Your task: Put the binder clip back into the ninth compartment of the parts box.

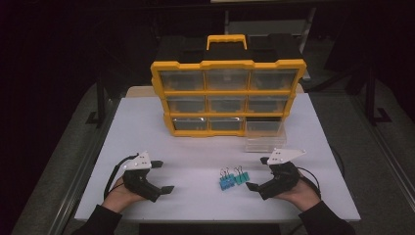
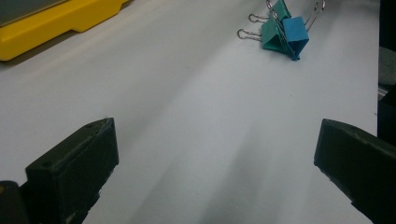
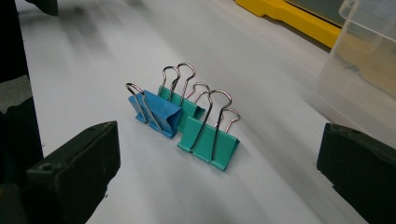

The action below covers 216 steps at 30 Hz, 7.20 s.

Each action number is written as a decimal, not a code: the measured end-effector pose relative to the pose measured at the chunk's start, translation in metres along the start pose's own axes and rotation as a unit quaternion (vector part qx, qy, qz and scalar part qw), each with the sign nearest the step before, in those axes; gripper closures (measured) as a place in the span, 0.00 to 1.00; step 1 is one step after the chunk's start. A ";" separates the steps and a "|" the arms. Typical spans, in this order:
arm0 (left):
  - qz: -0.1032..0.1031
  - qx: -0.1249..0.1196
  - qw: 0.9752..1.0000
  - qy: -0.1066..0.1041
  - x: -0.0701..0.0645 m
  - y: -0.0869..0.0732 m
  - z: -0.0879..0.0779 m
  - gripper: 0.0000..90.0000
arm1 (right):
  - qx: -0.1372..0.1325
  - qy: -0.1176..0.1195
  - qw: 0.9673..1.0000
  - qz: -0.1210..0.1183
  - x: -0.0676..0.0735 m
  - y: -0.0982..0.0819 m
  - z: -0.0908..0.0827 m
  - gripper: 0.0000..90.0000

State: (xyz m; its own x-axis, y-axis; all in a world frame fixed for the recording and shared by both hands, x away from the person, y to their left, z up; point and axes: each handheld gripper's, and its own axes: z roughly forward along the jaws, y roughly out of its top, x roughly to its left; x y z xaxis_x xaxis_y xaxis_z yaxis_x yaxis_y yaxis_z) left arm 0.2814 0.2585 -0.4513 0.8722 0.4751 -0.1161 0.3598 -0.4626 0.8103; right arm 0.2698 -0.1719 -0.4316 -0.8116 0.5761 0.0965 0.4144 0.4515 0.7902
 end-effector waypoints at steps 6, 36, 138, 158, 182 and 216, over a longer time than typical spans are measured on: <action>-0.001 0.000 1.000 0.000 0.000 0.000 0.000 0.00 | -0.003 0.005 1.000 0.002 0.000 0.003 0.002 0.00; 0.000 -0.004 1.000 -0.001 -0.001 0.001 -0.001 0.00 | -0.022 0.040 0.999 0.007 -0.001 0.021 0.013 0.00; 0.010 0.002 1.000 -0.005 -0.003 0.001 0.000 0.00 | 0.034 0.198 0.975 -0.094 0.010 0.032 0.052 0.97; 0.020 0.007 1.000 -0.001 -0.005 -0.001 0.002 0.00 | 0.024 0.178 0.981 -0.072 0.012 0.046 0.038 0.97; 0.018 0.006 1.000 0.006 -0.003 -0.001 0.002 0.00 | 0.023 0.142 0.988 -0.065 0.010 0.076 0.019 0.97; 0.018 0.005 1.000 0.007 -0.003 -0.001 0.001 0.00 | 0.016 0.087 0.995 -0.047 -0.005 0.116 -0.005 0.97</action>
State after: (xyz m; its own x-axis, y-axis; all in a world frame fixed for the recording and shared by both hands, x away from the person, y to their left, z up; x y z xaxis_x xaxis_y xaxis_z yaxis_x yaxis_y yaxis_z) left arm 0.2787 0.2564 -0.4520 0.8804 0.4677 -0.0787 0.3313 -0.4876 0.8078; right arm 0.3204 -0.1259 -0.3370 -0.9055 0.4045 0.1279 0.3433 0.5213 0.7813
